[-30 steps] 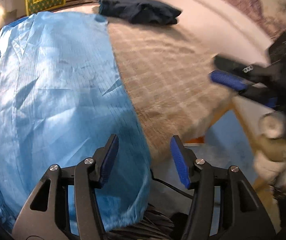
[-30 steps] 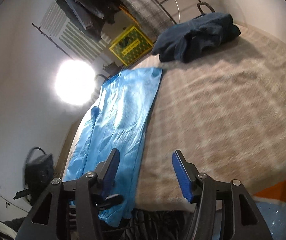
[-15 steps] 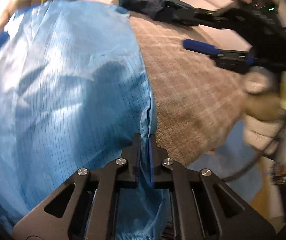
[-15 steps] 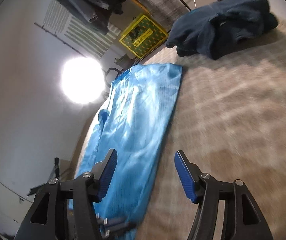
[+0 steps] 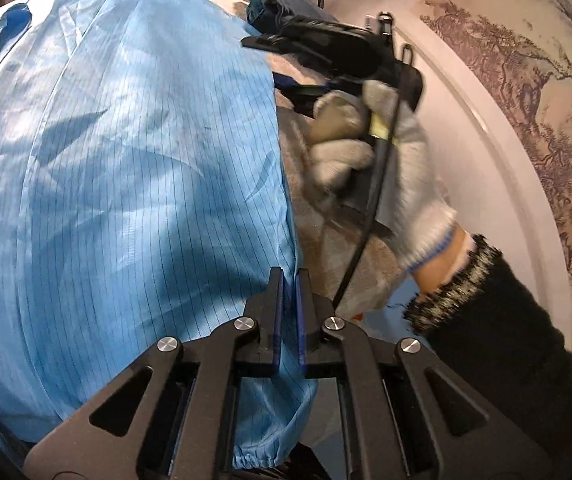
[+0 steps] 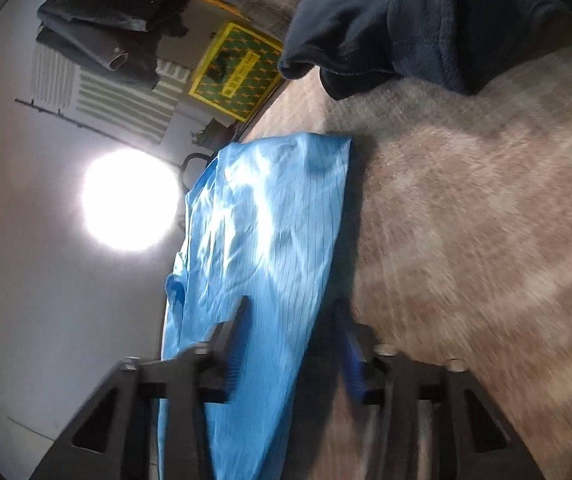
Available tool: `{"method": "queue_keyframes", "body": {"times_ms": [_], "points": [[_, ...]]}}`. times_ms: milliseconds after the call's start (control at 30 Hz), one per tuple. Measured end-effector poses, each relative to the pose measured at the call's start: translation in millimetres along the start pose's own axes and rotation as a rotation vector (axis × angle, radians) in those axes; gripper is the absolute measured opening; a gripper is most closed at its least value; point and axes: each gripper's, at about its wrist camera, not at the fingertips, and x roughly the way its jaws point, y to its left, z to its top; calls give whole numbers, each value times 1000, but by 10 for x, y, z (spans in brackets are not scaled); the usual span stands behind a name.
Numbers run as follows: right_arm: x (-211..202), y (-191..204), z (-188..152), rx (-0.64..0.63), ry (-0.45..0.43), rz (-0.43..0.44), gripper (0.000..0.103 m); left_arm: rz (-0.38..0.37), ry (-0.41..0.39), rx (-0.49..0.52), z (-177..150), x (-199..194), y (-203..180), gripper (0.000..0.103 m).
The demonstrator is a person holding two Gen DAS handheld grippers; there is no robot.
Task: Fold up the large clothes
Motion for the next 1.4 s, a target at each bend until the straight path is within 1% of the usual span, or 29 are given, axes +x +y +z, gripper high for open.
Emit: {"method": "queue_keyframes", "body": {"times_ms": [33,67,100,133,233,400,567,767,867,900,1067,1233,1300,1400], "points": [[36,12,13,3,3,-7,16,-6,-1,-1,2,-18,10,3],[75,44,22,0,7,-21,9,-12,-1,-3,1,-36,20,3],[99,97,24,-11,12,-34,3,-19,-3,-8,16,-18,39,2],[107,171,29,-31,11,-46,0,-26,-4,-14,15,-37,58,2],[82,503,40,-143,9,-105,0,-56,-10,-38,-34,-128,128,2],[91,1062,52,-294,22,-209,0,-103,-36,-76,-87,-334,274,2],[206,1647,-74,-446,49,-297,0,-131,-71,-103,-160,-607,473,2],[561,2284,-319,-613,90,-371,0,-150,-119,-152,-251,-894,761,2],[855,2550,-489,-682,125,-401,0,-148,-141,-197,-324,-1025,987,1],[953,2611,-543,-701,137,-408,0,-148,-144,-208,-328,-1038,1006,1],[1568,2870,-889,-803,213,-441,0,-130,-151,-298,-495,-1188,1463,1],[2221,2925,-1229,-872,299,-486,0,-103,-143,-366,-602,-1212,1763,1],[2394,2880,-1310,-868,323,-500,0,-93,-136,-385,-628,-1187,1842,1],[2492,2786,-1335,-835,332,-498,0,-90,-125,-412,-669,-1152,1927,1]]}}
